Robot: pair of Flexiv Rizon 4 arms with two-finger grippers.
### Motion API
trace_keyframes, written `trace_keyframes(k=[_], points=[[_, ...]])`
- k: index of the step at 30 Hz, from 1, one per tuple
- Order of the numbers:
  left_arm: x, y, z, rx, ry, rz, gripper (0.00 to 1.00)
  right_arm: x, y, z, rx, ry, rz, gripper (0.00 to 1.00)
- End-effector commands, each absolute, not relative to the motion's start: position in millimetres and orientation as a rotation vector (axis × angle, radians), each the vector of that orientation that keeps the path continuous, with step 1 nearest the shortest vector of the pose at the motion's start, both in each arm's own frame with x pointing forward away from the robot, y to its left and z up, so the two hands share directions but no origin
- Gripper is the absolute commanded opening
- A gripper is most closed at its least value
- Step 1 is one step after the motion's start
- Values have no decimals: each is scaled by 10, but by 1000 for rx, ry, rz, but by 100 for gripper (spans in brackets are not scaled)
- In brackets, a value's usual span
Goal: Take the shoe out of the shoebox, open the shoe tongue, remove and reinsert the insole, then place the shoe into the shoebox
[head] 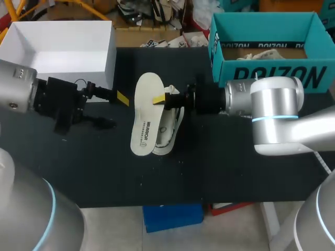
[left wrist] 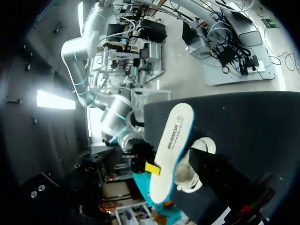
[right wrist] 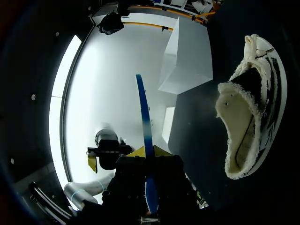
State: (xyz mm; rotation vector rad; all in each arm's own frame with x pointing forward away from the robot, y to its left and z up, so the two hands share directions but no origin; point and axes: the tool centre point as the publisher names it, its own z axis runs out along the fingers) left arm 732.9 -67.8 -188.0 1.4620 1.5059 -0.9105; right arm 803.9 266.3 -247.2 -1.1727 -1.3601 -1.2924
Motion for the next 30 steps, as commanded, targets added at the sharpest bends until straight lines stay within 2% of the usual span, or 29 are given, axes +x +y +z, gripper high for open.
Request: trace_keyframes(k=[1,26,30], points=[[7379,-677,-2106,1353,1430,-975,100,8042,2665,-2473,-1173,-1361,-1290,0],[7869,-883,-2327,1322,1191,-947,100,8042,2665,-2473,-1173,-1361,-1290,0],[7917,-935,-2349,1322,1186,-944,96,8042,2665,-2473,-1173,-1361,-1290,0]])
